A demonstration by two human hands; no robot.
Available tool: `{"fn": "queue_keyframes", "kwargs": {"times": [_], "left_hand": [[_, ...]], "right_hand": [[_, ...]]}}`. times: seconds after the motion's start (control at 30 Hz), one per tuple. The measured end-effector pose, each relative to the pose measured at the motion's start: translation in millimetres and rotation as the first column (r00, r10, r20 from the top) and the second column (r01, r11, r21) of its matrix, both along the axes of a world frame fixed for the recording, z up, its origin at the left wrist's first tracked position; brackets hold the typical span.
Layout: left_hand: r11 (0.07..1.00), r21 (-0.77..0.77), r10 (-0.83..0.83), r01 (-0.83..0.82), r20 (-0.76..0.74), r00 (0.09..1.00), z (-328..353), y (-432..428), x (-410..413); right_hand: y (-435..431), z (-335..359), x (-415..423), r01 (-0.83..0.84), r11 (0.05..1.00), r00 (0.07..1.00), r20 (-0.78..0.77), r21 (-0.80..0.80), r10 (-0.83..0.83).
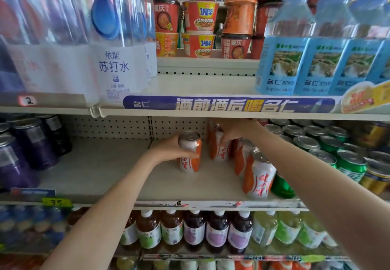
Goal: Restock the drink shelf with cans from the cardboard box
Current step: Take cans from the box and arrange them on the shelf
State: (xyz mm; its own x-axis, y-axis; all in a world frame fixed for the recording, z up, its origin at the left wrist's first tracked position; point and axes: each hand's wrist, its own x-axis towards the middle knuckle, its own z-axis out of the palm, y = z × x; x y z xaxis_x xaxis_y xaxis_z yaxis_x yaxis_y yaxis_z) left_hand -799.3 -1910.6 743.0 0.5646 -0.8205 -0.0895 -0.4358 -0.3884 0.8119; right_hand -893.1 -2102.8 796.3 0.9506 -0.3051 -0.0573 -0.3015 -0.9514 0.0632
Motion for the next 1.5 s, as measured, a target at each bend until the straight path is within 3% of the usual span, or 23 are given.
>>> {"fn": "queue_keyframes", "kwargs": {"times": [0.13,0.3,0.47,0.87,1.2,1.3,1.37,1.43,1.5], "left_hand": [[0.996,-0.075,0.055,-0.055,-0.005,0.998,-13.4,0.1,1.2],[0.996,-0.063,0.06,-0.057,0.056,0.997,-15.3,-11.0,-7.1],[0.999,-0.053,0.005,0.001,0.106,0.994,-16.5,-37.2,-27.3],[0.992,-0.096,-0.072,0.079,0.073,0.995,-18.6,-68.1,-47.4],[0.991,-0.13,0.003,0.009,0.091,0.996,-20.7,-69.5,-51.0],[0.983,-0.142,-0.115,0.119,0.032,0.993,-16.4,-63.4,-52.8],[0.967,-0.189,-0.185,0.171,-0.057,0.981,-17.0,-55.9,-51.0],[0.966,-0.215,-0.164,0.144,-0.08,0.983,-16.2,-43.2,-51.5],[0.98,-0.196,-0.052,0.045,-0.032,0.998,-17.2,-27.1,-48.8]], "right_hand": [[2.1,3.0,-3.1,-0.024,0.999,0.998,0.053,0.027,0.022],[16.7,15.0,-12.6,-0.098,0.971,0.992,0.094,0.219,0.079],[27.3,16.6,-20.8,-0.159,0.971,0.987,-0.005,0.18,0.162],[3.5,9.9,-40.7,-0.133,0.961,0.991,0.036,0.24,0.128],[11.7,8.5,-50.0,-0.116,0.968,0.992,0.077,0.223,0.101],[22.1,10.3,-58.8,-0.12,0.977,0.981,0.173,0.178,0.089],[33.9,13.1,-67.9,-0.192,0.965,0.929,0.349,0.177,0.121],[49.8,13.8,-78.4,-0.308,0.934,0.852,0.489,0.18,0.186],[72.4,8.4,-85.9,-0.397,0.901,0.822,0.505,0.173,0.265]]}}
